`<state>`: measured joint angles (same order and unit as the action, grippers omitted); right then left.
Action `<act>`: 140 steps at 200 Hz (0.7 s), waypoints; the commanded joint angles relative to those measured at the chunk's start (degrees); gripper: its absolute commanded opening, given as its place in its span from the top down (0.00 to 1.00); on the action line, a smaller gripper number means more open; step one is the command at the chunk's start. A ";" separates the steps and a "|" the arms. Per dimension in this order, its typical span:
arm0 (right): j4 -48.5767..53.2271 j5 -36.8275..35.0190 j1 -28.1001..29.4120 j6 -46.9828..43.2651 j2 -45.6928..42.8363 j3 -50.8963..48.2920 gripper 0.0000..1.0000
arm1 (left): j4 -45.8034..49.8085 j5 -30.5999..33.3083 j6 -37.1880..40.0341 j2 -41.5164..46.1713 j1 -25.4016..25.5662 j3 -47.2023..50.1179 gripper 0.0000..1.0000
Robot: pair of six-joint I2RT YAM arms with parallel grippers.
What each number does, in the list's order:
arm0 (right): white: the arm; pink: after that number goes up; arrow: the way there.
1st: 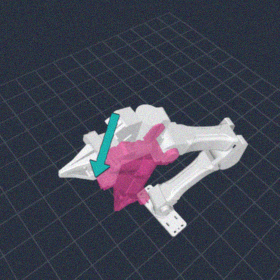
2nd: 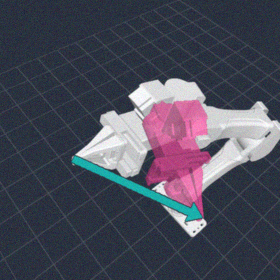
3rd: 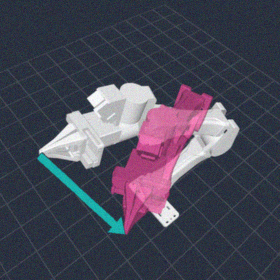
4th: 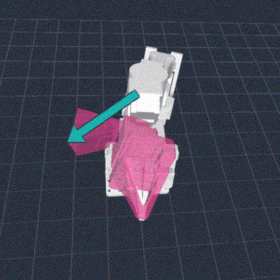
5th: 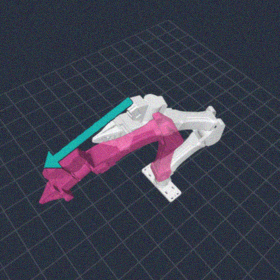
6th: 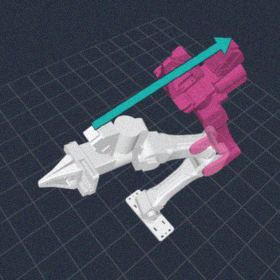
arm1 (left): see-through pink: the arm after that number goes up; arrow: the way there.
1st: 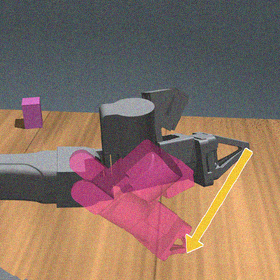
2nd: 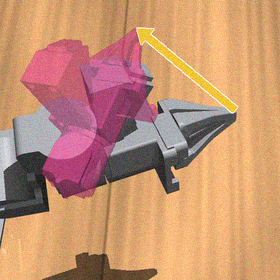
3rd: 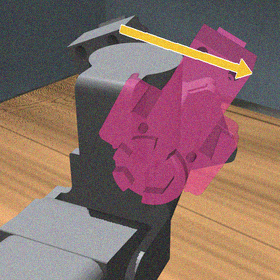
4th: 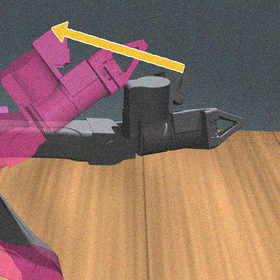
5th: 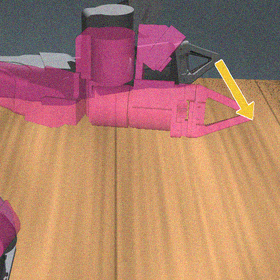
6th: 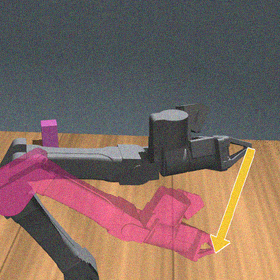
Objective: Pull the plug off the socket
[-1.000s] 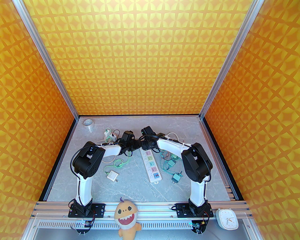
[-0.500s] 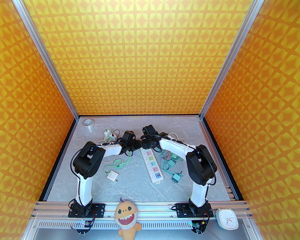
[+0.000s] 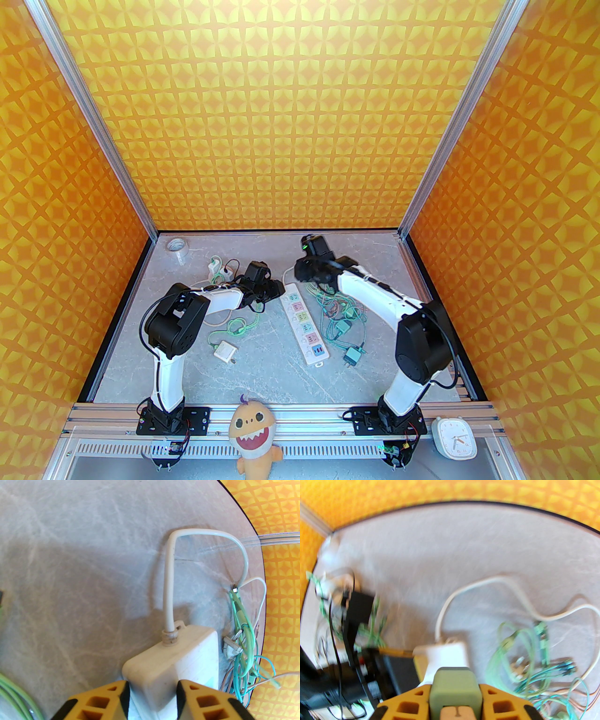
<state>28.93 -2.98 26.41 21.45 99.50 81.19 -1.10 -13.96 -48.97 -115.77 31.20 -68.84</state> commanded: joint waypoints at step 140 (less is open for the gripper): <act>-5.44 9.65 -16.18 18.74 22.10 16.13 0.70 | 13.16 6.35 8.19 36.19 0.37 12.11 0.21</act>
<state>25.39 3.42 11.88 36.10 117.38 92.95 7.31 -11.03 -43.59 -85.10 31.20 -59.53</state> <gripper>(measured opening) 0.300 0.766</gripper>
